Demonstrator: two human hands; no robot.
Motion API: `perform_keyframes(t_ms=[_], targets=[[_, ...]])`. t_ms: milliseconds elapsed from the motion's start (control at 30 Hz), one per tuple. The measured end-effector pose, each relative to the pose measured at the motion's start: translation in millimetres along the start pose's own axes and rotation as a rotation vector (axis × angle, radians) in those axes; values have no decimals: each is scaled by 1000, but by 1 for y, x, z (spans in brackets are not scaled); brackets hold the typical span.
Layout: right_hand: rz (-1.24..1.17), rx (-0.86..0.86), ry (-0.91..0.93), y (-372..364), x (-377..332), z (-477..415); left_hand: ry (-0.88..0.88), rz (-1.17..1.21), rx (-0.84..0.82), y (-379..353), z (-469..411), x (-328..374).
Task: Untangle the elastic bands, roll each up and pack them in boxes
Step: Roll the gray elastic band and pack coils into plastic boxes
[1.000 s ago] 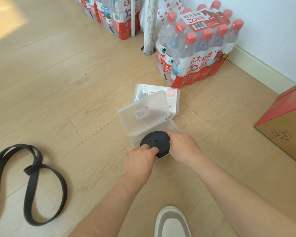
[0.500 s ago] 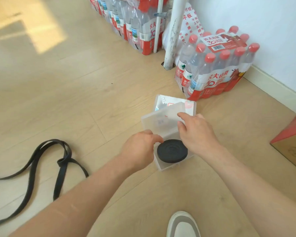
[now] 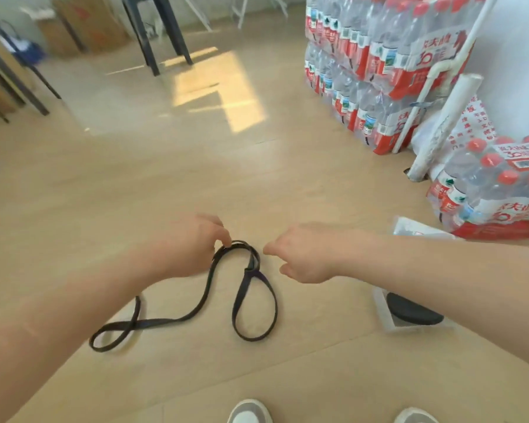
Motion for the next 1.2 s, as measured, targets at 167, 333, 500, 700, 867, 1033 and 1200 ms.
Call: perform_keyframes(t_ms=[167, 333, 500, 700, 867, 1033, 1200], targets=[[-330, -111, -103, -108, -7, -59, 59, 172, -110, -120, 12, -32], [-467, -154, -119, -197, -28, -86, 18, 197, -319, -237, 26, -2], [-340, -130, -183, -255, -36, -98, 84, 284, -309, -281, 15, 0], [-568, 146, -155, -262, -25, -95, 242, 507, -35, -250, -39, -20], [-612, 288, -62, -240, -20, -66, 275, 479, -102, -257, -81, 1], [-553, 451, -147, -197, 19, -41, 301, 581, -97, -237, -71, -10], [-771, 696, -243, -111, 31, -23, 175, 683, -229, -233, -46, 17]])
Point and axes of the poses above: each hand's wrist, its own z-axis away from the middle knuckle, its own y-axis out of the back of the hand, x = y × z, the point moved 10 cm from there along -z, towards the middle knuckle, and after that the axes turned 9 degrees about y, right-handed, at the moved point
